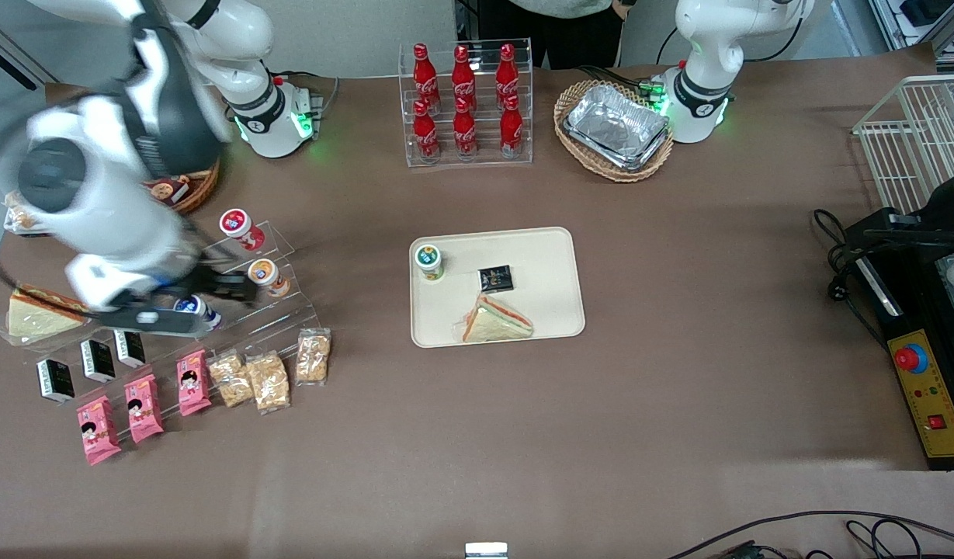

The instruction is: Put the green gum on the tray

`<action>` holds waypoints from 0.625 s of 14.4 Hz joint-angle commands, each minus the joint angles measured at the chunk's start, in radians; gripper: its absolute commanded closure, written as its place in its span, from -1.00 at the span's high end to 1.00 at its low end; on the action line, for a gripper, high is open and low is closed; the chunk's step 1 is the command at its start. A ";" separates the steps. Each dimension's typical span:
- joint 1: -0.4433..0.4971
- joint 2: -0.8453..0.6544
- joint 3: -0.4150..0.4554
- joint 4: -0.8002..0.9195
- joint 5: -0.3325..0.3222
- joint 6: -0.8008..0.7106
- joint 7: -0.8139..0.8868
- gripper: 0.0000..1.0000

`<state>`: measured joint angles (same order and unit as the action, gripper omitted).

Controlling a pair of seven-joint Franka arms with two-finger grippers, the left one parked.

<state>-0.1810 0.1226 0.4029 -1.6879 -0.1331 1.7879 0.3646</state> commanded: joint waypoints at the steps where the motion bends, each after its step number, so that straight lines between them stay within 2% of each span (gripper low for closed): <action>1: 0.014 -0.095 -0.191 -0.013 0.055 -0.038 -0.226 1.00; 3: 0.055 -0.139 -0.318 -0.033 0.069 -0.044 -0.286 1.00; 4: 0.063 -0.156 -0.355 -0.038 0.069 -0.053 -0.321 1.00; 9: 0.081 -0.175 -0.427 -0.007 0.069 -0.071 -0.337 1.00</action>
<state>-0.1266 -0.0264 0.0075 -1.6965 -0.0863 1.7361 0.0361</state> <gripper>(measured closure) 0.000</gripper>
